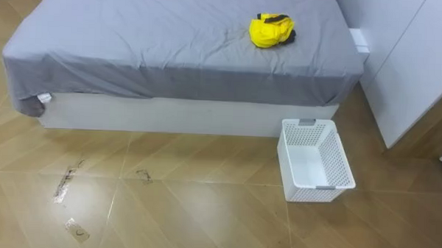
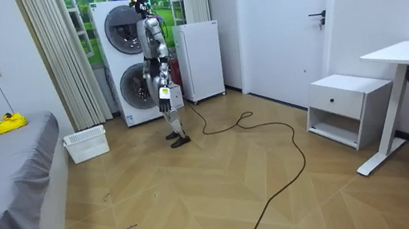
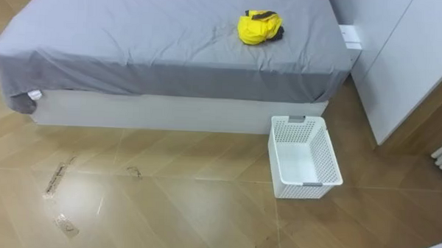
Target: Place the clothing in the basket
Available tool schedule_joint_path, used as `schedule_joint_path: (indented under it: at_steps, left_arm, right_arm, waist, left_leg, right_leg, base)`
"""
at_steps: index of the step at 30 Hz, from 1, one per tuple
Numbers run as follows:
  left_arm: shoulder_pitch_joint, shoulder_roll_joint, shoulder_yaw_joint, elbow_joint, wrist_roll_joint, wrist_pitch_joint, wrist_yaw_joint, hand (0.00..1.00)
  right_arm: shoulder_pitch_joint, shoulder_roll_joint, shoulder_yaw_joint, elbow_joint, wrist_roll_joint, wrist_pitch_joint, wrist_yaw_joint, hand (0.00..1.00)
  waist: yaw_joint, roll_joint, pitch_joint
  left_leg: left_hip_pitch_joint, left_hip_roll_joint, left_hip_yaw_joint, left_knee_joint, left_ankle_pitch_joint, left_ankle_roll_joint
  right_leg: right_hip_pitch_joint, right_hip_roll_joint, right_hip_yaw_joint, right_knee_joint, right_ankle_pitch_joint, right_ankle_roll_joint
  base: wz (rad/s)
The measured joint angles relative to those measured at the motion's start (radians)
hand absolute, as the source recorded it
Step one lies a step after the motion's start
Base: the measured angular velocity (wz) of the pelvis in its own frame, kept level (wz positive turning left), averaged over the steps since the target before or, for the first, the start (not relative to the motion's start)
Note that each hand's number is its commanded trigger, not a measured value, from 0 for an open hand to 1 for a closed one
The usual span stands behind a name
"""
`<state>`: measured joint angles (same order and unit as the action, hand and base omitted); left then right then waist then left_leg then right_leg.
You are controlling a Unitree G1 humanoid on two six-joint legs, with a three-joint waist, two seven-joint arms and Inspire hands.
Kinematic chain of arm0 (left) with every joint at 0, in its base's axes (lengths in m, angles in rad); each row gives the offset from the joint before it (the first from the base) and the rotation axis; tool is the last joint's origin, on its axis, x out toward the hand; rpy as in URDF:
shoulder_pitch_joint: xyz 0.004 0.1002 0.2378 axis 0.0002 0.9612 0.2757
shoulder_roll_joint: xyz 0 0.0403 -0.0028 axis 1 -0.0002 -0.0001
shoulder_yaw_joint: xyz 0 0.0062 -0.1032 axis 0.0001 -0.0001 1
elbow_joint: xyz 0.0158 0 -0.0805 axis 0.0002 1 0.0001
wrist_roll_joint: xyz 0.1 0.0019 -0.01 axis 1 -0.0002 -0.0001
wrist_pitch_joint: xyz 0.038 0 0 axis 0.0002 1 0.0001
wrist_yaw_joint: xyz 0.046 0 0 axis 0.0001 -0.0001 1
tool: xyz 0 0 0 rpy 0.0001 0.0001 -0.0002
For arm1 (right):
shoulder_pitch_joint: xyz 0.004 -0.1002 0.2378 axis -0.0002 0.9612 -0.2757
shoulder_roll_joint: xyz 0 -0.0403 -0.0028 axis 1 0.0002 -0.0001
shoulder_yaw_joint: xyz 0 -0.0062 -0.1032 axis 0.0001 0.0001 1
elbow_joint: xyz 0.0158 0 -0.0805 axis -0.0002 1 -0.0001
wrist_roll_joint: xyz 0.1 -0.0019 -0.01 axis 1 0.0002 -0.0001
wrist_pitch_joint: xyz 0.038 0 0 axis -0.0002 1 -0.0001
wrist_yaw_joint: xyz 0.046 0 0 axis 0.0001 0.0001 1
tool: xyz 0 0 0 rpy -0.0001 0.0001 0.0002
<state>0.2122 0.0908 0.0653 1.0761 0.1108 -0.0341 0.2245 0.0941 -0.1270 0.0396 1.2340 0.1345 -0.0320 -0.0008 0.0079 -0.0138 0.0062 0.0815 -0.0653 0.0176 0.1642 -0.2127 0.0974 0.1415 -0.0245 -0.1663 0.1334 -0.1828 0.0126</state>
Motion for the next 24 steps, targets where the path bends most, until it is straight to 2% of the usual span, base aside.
schedule_joint_path:
  at_steps: [5, 14, 24]
  left_arm:
    - [0.000, 0.000, 0.000, 0.004, 0.001, 0.000, 0.000, 0.00]
    - [-0.001, 0.001, 0.000, 0.004, -0.001, 0.000, -0.018, 0.00]
    - [-0.004, 0.001, -0.002, 0.019, -0.042, 0.000, -0.018, 0.00]
  right_arm:
    - [0.000, 0.000, 0.006, 0.000, 0.002, 0.000, 0.000, 0.00]
    - [0.003, 0.000, 0.015, -0.005, 0.022, 0.004, 0.005, 0.00]
    - [0.004, 0.000, 0.016, -0.004, 0.058, 0.002, 0.017, 0.00]
  waist:
    - [0.000, -0.002, 0.0011]
    - [-0.001, -0.008, -0.0026]
    - [-0.003, -0.002, -0.0003]
  left_leg:
    - [0.000, 0.000, 0.001, 0.000, 0.000, 0.000]
    - [-0.003, 0.000, 0.002, 0.000, 0.000, 0.000]
    - [-0.002, 0.001, 0.007, -0.001, 0.000, 0.000]
  right_leg:
    - [0.000, 0.000, 0.000, 0.000, 0.000, 0.000]
    - [-0.003, 0.000, 0.000, 0.001, 0.000, 0.000]
    - [-0.004, 0.000, 0.000, 0.001, 0.000, 0.000]
  base:
    - [0.00]
    - [0.00]
    - [-0.01]
